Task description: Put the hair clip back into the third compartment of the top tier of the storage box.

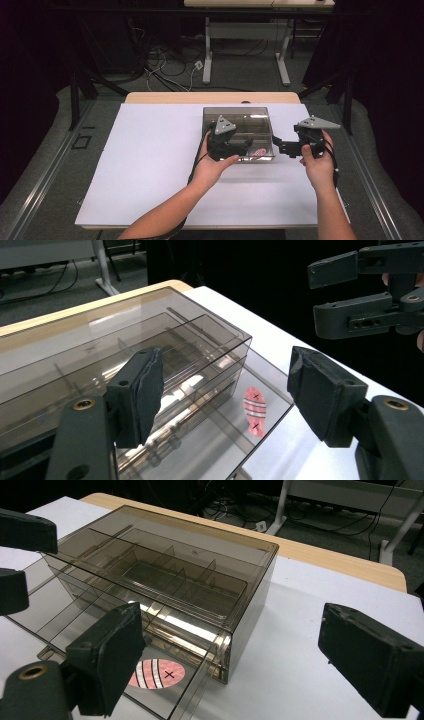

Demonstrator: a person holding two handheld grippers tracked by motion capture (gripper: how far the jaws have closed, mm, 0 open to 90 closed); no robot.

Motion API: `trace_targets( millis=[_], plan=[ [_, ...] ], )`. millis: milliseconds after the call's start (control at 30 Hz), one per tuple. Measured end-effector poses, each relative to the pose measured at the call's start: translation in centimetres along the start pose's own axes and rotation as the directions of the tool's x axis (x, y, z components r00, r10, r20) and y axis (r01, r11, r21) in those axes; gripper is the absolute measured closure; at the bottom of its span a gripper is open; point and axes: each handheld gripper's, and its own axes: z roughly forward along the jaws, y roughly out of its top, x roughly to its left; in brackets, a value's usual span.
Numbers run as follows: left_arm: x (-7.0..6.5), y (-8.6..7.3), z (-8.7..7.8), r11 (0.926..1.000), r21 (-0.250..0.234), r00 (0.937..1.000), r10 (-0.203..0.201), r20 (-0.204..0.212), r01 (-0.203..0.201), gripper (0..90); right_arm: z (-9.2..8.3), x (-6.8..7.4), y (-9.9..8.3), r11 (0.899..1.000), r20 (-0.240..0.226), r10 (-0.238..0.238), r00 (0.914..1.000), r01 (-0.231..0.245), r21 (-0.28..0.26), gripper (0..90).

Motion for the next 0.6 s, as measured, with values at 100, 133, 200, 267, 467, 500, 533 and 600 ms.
trace_targets(
  millis=[100,133,200,267,467,500,533,600],
  plan=[
    [0.1,0.0,-0.3,0.9999,0.007,0.9999,-0.011,0.009,0.011,31.4,0.0,0.0,0.0,1.0,0.002,0.001,1.0,-0.001,-0.004,11.0],
    [0.1,-0.1,-0.5,0.9999,0.004,0.9998,-0.015,0.011,0.015,31.4,0.1,0.1,0.0,1.0,0.003,0.001,1.0,-0.001,-0.006,11.0],
    [0.1,-0.2,-0.7,0.9994,0.009,0.9992,-0.034,0.023,0.033,31.4,0.1,0.1,0.0,1.0,0.003,0.001,1.0,-0.001,-0.005,11.0],
    [0.1,-0.2,-1.0,0.9993,0.006,0.9992,-0.036,0.018,0.036,29.8,0.1,0.1,0.0,1.0,0.0,-0.002,1.0,0.002,-0.003,11.0],
    [0.2,-0.6,-1.6,0.9993,0.0,0.9988,-0.037,0.033,0.037,26.4,0.1,0.1,0.0,1.0,-0.001,-0.011,0.9999,0.011,-0.001,11.0],
    [0.2,-0.6,-1.7,0.999,-0.001,0.9983,-0.044,0.037,0.044,26.2,0.1,0.1,0.0,1.0,-0.001,-0.011,0.9999,0.011,-0.002,11.0],
    [0.2,-0.7,-1.7,0.9987,-0.004,0.9977,-0.051,0.044,0.051,26.2,0.1,0.1,0.0,1.0,-0.001,-0.008,1.0,0.008,-0.002,10.9],
    [0.2,-0.8,-1.9,0.9991,-0.003,0.9979,-0.042,0.048,0.042,26.0,0.1,0.1,0.0,1.0,-0.001,-0.006,1.0,0.006,-0.002,11.0]
  ],
)
